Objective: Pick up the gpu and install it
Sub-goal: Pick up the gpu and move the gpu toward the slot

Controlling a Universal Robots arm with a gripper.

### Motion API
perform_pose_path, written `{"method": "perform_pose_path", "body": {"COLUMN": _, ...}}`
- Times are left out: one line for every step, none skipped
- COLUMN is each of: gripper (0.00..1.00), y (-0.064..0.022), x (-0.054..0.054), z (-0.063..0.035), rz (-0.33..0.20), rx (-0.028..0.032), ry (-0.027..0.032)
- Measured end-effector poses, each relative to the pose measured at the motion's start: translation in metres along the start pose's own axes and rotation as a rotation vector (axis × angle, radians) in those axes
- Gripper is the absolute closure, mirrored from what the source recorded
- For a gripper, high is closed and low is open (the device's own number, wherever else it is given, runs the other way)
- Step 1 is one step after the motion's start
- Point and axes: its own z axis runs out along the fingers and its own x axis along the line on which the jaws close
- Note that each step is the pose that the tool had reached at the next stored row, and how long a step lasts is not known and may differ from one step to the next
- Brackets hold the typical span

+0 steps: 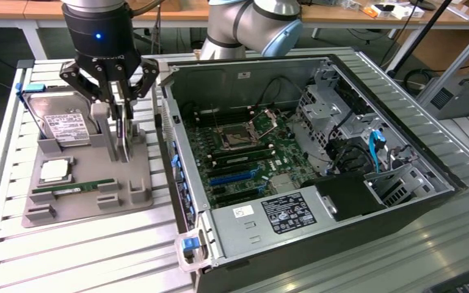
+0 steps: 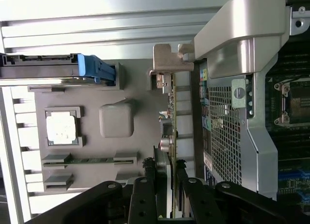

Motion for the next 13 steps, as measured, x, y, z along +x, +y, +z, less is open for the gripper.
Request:
{"method": "perform_pose_path", "body": {"gripper": 0.73, "y": 0.0000, "x": 0.0000, "z": -0.0005, "rz": 0.000, "rx": -0.0001, "ry": 0.0000}}
{"method": "perform_pose_path", "body": {"gripper": 0.73, "y": 0.0000, "x": 0.0000, "z": -0.0011, "rz": 0.000, "rx": 0.0000, "ry": 0.0000}}
{"method": "perform_pose_path", "body": {"gripper": 0.73, "y": -0.0001, "x": -0.0001, "z": -0.0017, "rz": 0.000, "rx": 0.0000, "ry": 0.0000}}
{"method": "perform_pose_path", "body": {"gripper": 0.73, "y": -0.0001, "x": -0.0001, "z": -0.0023, "rz": 0.000, "rx": 0.0000, "ry": 0.0001}}
{"method": "perform_pose_path", "body": {"gripper": 0.73, "y": -0.0001, "x": -0.0001, "z": -0.0029, "rz": 0.000, "rx": 0.0000, "ry": 0.0001}}
{"method": "perform_pose_path", "body": {"gripper": 0.73, "y": -0.0001, "x": -0.0001, "z": -0.0035, "rz": 0.000, "rx": 0.0000, "ry": 0.0001}}
{"method": "perform_pose_path", "body": {"gripper": 0.73, "y": -0.0002, "x": -0.0001, "z": -0.0043, "rz": 0.000, "rx": 0.0000, "ry": 0.0000}}
{"method": "perform_pose_path", "body": {"gripper": 0.73, "y": -0.0002, "x": -0.0001, "z": -0.0053, "rz": 0.000, "rx": 0.0000, "ry": 0.0000}}
{"method": "perform_pose_path", "body": {"gripper": 0.73, "y": -0.0003, "x": -0.0002, "z": -0.0062, "rz": 0.000, "rx": 0.0000, "ry": 0.0000}}
{"method": "perform_pose_path", "body": {"gripper": 0.73, "y": -0.0003, "x": -0.0002, "z": -0.0067, "rz": 0.000, "rx": 0.0000, "ry": 0.0001}}
{"method": "perform_pose_path", "body": {"gripper": 0.73, "y": -0.0003, "x": -0.0002, "z": -0.0072, "rz": 0.000, "rx": 0.0000, "ry": 0.0000}}
{"method": "perform_pose_path", "body": {"gripper": 0.73, "y": -0.0003, "x": -0.0002, "z": -0.0077, "rz": 0.000, "rx": 0.0000, "ry": 0.0000}}
{"method": "perform_pose_path", "body": {"gripper": 0.73, "y": -0.0004, "x": -0.0003, "z": -0.0087, "rz": 0.000, "rx": 0.0000, "ry": 0.0001}}
